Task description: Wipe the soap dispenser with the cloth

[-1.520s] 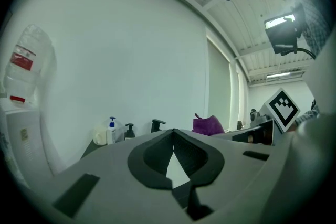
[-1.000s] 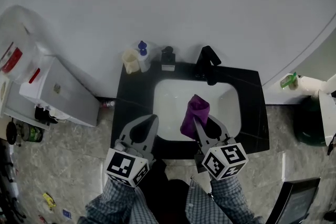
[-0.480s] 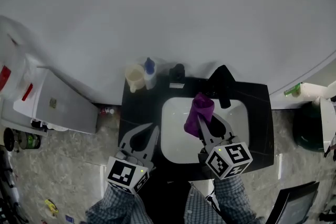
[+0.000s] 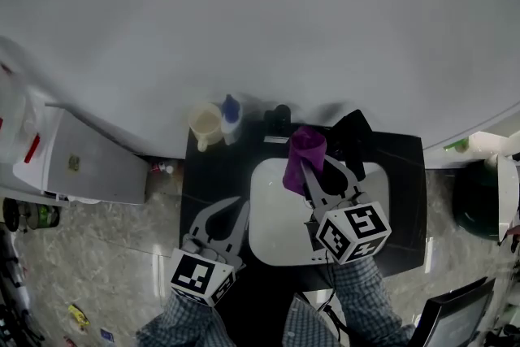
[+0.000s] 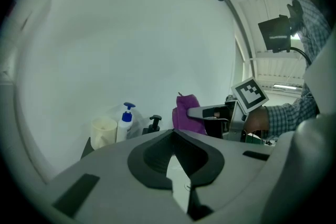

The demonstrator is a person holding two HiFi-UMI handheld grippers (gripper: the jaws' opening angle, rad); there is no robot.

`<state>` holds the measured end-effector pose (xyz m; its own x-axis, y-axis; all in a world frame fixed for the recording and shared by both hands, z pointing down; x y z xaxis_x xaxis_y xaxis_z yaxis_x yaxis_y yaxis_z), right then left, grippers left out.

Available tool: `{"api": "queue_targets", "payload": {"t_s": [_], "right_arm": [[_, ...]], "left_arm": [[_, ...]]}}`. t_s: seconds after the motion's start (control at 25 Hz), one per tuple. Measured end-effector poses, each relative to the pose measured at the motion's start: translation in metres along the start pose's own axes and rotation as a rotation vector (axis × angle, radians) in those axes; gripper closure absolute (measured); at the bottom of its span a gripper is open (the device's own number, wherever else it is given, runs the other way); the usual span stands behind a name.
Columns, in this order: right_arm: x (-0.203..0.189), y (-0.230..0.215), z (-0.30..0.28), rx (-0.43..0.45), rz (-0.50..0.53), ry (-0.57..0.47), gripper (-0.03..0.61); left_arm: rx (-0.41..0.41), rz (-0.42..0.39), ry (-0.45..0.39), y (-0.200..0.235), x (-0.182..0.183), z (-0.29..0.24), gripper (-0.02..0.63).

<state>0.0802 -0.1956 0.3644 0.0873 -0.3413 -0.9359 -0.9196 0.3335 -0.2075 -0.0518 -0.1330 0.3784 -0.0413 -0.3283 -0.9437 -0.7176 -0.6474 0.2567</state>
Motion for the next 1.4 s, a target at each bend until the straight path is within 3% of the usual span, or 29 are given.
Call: {"api": "queue_targets", "payload": {"t_s": [0.52, 0.96, 1.4], "right_arm": [[0.005, -0.018, -0.079, 0.102, -0.039, 0.005, 0.491], [-0.016, -0.059, -0.102, 0.05, -0.103, 0.037, 0.491], [-0.048, -0.099, -0.11, -0.066, -0.116, 0.086, 0.491]], "left_arm": [[0.102, 0.027, 0.015, 0.016, -0.008, -0.019, 0.603], [0.127, 0.039, 0.038, 0.02, -0.015, -0.029, 0.603], [0.131, 0.044, 0.055, 0.024, -0.021, -0.038, 0.603]]}}
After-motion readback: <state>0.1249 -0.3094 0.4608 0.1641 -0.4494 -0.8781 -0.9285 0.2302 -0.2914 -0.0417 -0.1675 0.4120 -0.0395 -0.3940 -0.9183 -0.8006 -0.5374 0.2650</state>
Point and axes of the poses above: the fingertips, and each gripper's own axes: z backward along the fingers, y to its left, x out of its top, the point moved 1 cm from there along z, backward along the fingers, and after that the axes turned 1 degree about -y, right-handed, at the moved point
